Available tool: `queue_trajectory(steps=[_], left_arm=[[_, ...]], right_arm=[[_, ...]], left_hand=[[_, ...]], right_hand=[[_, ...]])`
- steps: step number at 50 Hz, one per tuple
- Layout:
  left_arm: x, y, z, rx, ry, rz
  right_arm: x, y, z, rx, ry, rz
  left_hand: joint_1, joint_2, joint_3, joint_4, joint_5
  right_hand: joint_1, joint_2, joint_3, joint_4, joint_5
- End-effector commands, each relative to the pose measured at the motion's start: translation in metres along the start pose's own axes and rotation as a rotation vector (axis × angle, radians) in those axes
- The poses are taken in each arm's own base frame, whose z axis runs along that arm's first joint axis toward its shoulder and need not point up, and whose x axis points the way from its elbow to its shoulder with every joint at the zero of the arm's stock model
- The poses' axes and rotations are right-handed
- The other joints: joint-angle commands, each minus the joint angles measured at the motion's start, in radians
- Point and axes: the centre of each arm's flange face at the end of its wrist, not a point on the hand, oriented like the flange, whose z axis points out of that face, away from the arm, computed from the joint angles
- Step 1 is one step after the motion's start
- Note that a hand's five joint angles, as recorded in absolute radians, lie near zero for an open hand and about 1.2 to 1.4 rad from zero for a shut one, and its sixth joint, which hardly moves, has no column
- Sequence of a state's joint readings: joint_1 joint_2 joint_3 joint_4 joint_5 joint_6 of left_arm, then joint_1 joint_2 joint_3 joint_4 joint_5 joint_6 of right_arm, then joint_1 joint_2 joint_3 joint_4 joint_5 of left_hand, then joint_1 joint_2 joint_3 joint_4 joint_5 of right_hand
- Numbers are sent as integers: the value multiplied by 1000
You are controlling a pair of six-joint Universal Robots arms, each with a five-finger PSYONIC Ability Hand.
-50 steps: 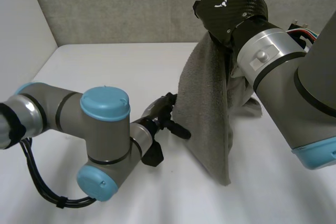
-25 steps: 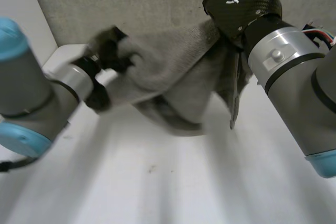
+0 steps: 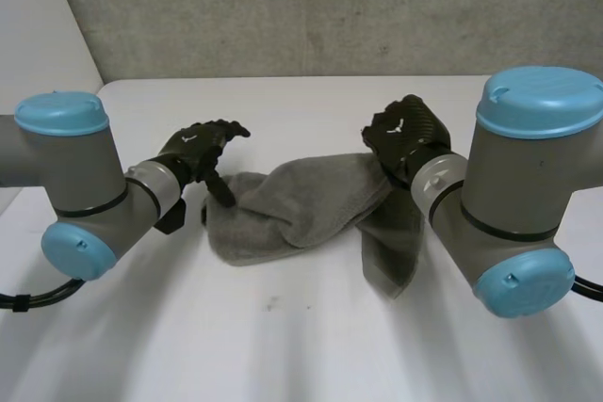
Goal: Fold the towel.
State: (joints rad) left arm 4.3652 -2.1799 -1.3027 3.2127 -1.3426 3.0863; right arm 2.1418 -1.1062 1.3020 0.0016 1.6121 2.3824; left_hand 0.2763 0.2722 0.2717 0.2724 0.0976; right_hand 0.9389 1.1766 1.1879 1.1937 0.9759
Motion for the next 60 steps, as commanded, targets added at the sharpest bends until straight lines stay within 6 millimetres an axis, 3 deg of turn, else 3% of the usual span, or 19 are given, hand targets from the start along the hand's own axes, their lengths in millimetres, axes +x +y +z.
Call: queue_trajectory(steps=[1, 7, 10, 11, 18, 23, 29, 49, 60], left_arm=[[10, -40, -38, 93, 0, 27], [23, -48, -70, 107, 9, 45], [28, -35, -89, 72, 12, 39], [30, -22, -96, 39, 15, 33], [31, 12, -104, -53, -14, 58], [33, 45, -94, -153, -42, 148], [29, 63, -77, -170, -41, 177], [21, 66, -17, -102, -47, 252], [19, 64, 6, -63, -40, 266]], right_arm=[[12, 23, 11, -64, 29, 26], [10, 35, 13, -93, 17, 103], [7, 40, 14, -104, 8, 138], [6, 42, 15, -109, 4, 145], [5, 43, 15, -111, 3, 148], [4, 44, 15, -116, -1, 150], [0, 48, 15, -127, -10, 147], [-5, 53, 15, -142, -22, 140], [-7, 55, 16, -147, -27, 137]], left_hand=[[-13, -9, -8, -9, -9], [11, 15, 15, 15, 15], [157, 161, 162, 161, 162], [213, 217, 217, 217, 217], [486, 490, 491, 490, 490], [443, 447, 447, 446, 447], [205, 209, 209, 208, 209], [272, 276, 276, 276, 276], [656, 661, 661, 660, 661]], right_hand=[[457, 220, 208, 203, 246], [457, 220, 208, 203, 246], [457, 220, 208, 203, 246], [457, 220, 208, 203, 246], [457, 220, 208, 203, 246], [457, 220, 208, 203, 246], [457, 220, 208, 203, 246], [457, 220, 208, 203, 246], [457, 220, 208, 203, 246]])
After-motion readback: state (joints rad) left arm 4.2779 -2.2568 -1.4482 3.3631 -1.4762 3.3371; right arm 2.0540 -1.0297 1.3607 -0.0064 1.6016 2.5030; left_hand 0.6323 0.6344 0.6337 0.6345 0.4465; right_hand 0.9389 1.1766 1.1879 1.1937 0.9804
